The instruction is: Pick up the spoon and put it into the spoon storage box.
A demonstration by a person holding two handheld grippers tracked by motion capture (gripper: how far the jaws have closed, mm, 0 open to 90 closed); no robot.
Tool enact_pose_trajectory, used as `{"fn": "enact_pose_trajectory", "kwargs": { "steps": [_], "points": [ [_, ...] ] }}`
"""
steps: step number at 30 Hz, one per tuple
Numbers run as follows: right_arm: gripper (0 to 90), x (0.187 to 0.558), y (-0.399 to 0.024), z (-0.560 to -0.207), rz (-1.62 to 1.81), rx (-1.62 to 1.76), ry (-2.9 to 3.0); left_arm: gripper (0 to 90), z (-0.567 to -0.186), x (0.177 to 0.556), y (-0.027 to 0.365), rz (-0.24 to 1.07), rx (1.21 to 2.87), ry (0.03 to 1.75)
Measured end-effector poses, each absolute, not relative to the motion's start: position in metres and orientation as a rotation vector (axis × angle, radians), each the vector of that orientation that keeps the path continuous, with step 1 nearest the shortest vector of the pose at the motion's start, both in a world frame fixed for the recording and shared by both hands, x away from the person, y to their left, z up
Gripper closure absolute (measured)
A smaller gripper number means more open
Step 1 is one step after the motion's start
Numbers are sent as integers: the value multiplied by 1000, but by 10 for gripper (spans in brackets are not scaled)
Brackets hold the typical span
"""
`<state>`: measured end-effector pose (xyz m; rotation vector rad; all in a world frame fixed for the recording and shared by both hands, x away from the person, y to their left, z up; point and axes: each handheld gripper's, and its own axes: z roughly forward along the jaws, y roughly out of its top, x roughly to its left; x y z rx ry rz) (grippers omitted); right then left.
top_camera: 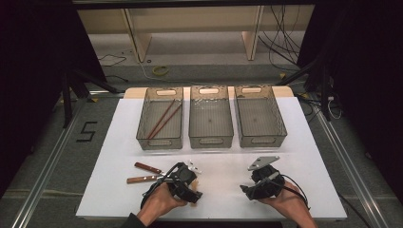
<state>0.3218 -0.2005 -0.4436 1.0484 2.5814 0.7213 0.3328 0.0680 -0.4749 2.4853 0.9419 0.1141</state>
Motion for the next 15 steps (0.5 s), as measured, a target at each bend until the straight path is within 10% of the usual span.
{"fn": "enact_pose_trajectory", "kwargs": {
  "steps": [15],
  "points": [
    [311, 322, -200, -444, 718, 1043, 2586, 432, -476, 329, 63, 179, 2502, 880]
  ]
}}
